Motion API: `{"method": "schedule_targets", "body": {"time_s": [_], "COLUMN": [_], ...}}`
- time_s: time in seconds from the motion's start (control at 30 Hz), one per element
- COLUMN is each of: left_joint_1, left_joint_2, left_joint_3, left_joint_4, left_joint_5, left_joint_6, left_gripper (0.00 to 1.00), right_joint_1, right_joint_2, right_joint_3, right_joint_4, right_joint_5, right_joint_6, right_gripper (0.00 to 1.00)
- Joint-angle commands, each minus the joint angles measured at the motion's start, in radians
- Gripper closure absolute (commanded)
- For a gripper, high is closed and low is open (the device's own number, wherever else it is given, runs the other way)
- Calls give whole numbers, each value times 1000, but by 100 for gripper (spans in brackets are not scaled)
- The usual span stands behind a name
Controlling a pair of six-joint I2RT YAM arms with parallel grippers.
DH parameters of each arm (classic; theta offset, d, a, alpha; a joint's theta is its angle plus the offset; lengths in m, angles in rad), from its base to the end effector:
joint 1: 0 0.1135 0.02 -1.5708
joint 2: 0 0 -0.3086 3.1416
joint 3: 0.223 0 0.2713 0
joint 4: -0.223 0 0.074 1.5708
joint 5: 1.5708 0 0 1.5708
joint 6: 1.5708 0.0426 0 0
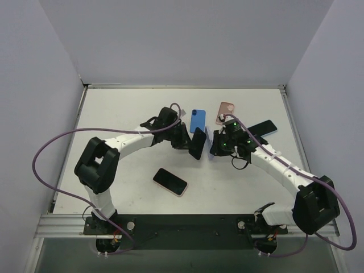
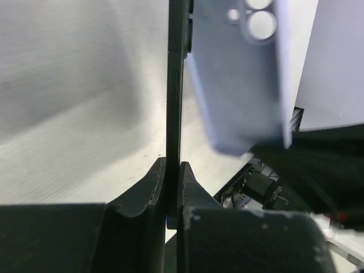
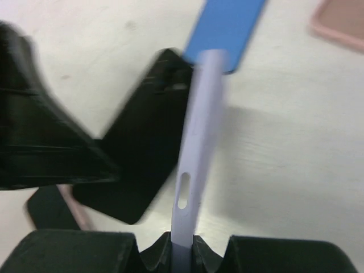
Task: Take the phone out of the phone case
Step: Remove the phone case from the phone, then place the phone at the center of the board, then place the phone case at the center of the board.
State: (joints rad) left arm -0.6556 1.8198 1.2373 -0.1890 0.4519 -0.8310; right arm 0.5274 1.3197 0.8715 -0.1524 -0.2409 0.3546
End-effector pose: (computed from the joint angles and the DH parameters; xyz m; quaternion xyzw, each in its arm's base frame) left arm 0.3299 -0.2772 0.2388 0.0082 0.9020 -0.4086 0.1395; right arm 0.2567 0.1613 0.2866 -0.1316 0.8701 0.2937 0.3733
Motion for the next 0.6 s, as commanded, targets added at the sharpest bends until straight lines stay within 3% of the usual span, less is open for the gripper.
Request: {"method": "schedule_targets", "body": {"time_s": [0.0, 0.37, 0.57], "left_joint_1": [149, 244, 336], "left_joint_2": [-60, -96, -7], "left_joint_3": [14, -7, 1], "left_joint_4": [-79, -47, 129], "left_joint_5": [-56, -12, 97], "left_joint_6": [76, 87, 56], "left_gripper": [100, 100, 100], "right_joint_1": [-46, -78, -170], "right_joint_2": [-71, -40, 71], "right_joint_3": [40, 118, 178], "right_joint_4": [-177, -152, -7], "right_joint_5": [138, 175, 27], "right_joint_6": [-71, -17, 101], "right_gripper": [100, 100, 100]}}
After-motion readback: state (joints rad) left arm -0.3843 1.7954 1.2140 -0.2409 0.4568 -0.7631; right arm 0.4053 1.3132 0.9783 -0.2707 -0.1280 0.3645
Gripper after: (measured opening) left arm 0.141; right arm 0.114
